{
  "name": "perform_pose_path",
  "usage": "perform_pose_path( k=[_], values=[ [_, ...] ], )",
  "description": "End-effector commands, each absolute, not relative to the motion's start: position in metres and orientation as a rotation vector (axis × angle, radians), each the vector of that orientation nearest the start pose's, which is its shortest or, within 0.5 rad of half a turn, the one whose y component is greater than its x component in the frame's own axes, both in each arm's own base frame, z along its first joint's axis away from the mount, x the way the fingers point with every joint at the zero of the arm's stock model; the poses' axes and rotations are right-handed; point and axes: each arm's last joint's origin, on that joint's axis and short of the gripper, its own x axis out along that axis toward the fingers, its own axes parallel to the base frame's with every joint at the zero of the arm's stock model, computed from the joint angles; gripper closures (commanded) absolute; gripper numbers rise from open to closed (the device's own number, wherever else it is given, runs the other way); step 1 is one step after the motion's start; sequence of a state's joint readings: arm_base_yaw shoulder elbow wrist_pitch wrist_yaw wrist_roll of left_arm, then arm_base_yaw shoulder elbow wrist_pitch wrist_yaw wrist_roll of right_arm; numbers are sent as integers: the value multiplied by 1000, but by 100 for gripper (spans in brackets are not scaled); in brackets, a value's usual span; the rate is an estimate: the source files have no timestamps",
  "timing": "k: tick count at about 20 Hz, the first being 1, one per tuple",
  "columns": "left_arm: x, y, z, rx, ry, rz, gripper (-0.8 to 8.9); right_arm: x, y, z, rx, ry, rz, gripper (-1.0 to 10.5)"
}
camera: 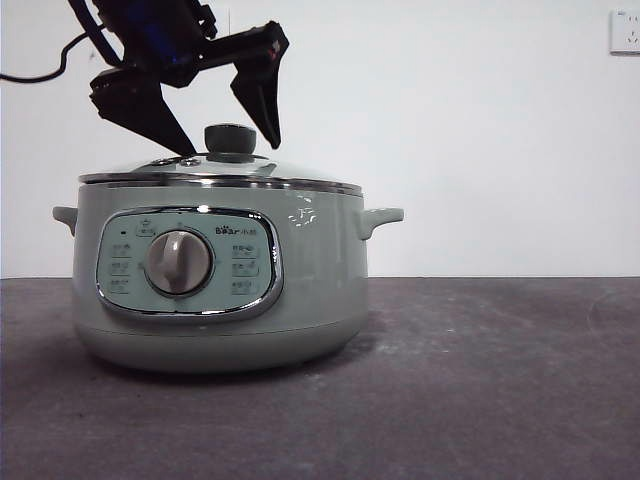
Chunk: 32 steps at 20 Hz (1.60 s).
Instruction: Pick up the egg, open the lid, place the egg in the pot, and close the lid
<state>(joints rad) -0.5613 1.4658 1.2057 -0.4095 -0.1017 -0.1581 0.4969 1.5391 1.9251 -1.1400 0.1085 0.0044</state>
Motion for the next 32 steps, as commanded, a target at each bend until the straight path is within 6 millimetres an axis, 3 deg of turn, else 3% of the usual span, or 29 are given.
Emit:
perform_pose_path(
  k=[1,4,5,6,8,13,16,19,25,28,32],
  values=[
    [264,-164,331,43,581,-406,292,252,133,451,-213,721,363,478],
    [246,-152,364,44,508,-420,297,250,131,448,-225,751,360,480],
    [238,-147,373,45,484,-425,350,249,129,448,-228,767,354,511],
    [229,-141,381,63,460,-432,449,248,126,446,-232,791,346,625],
    [208,-128,393,116,439,-444,810,243,121,445,-242,834,336,963],
    [166,-95,409,201,431,-266,822,217,107,452,-198,706,338,956],
    [146,-81,415,177,368,-249,822,192,94,443,-153,571,345,956],
    [128,-70,400,152,316,-247,822,166,81,414,-116,447,348,956],
    [100,-52,336,121,272,-249,822,128,61,331,-93,341,307,955],
    [93,-48,331,104,267,-252,821,124,58,317,-102,399,302,946],
    [92,-47,330,75,289,-237,817,123,57,313,-95,453,289,946]
  ],
)
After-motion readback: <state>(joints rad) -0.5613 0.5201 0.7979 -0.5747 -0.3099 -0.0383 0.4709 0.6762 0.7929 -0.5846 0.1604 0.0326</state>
